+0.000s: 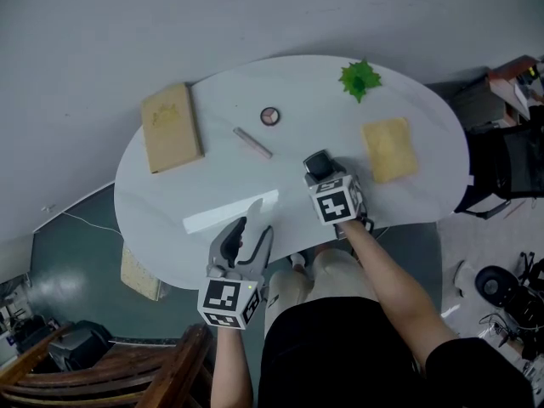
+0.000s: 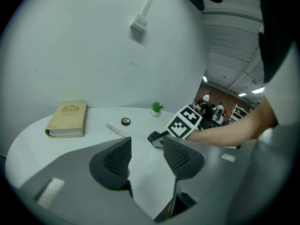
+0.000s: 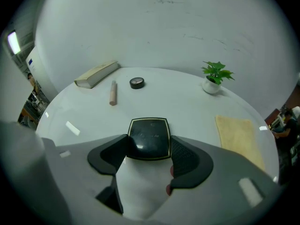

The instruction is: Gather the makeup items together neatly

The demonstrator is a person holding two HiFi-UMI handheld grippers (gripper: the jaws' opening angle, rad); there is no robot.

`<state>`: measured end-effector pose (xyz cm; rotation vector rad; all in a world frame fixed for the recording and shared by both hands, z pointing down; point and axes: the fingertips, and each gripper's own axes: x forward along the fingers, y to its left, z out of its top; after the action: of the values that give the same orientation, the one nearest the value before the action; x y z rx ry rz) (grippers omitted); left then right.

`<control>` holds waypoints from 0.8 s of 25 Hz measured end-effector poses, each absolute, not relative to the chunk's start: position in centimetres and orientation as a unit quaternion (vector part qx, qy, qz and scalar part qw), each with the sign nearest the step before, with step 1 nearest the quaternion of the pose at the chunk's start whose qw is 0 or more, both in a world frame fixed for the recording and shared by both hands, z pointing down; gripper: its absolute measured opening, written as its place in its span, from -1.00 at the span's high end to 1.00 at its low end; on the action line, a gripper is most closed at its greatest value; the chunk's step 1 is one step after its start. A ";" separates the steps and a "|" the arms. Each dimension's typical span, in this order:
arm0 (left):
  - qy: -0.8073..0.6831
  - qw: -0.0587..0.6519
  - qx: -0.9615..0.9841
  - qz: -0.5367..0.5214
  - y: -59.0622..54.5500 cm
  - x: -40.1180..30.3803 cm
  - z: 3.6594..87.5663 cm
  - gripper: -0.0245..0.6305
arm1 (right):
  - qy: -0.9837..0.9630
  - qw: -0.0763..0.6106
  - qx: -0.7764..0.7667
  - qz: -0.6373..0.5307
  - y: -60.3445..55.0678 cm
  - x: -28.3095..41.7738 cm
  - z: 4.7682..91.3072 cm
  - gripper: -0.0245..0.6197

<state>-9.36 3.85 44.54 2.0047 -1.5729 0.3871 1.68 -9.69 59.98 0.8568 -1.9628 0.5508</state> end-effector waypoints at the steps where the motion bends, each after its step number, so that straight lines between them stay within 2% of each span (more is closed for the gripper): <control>1: -0.587 0.278 0.747 0.145 3.8 -9.4 44.5 0.28 | -0.790 0.447 0.353 0.226 -10.1 1.9 60.0 -0.01; 20: -0.584 0.278 0.749 0.147 2.0 -9.7 44.5 0.28 | -0.757 0.418 0.417 0.279 -13.0 2.9 59.9 -0.01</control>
<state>-9.67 2.03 44.54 2.0091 -1.5666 0.3957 2.92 -13.02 59.88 1.0469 -1.9006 0.7007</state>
